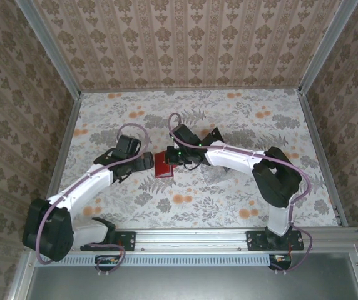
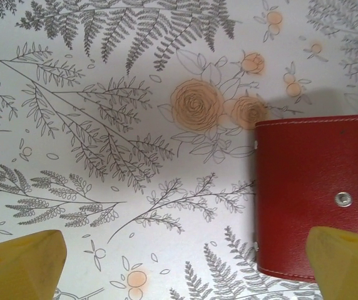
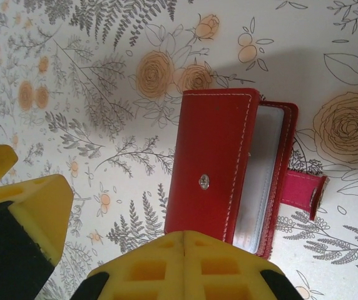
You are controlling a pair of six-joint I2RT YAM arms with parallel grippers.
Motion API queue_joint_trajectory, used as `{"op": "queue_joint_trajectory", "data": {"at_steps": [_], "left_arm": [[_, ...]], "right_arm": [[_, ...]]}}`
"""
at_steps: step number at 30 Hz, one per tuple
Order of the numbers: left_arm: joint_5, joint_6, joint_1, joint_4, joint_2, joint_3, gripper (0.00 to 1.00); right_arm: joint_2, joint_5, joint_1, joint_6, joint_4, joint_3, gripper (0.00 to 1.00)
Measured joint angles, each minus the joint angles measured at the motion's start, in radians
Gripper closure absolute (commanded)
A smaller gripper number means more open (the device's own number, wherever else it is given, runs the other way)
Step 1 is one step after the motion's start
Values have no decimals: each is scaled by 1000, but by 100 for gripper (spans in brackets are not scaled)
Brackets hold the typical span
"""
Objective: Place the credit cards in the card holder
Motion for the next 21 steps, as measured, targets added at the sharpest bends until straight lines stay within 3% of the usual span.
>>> {"op": "queue_joint_trajectory", "data": {"at_steps": [10, 21], "left_arm": [[-2, 24, 0, 5, 142, 29, 0], [-3, 24, 0, 10, 176, 77, 0]], "right_arm": [[41, -27, 0, 1, 2, 0, 100], [150, -62, 0, 0, 8, 2, 100]]}}
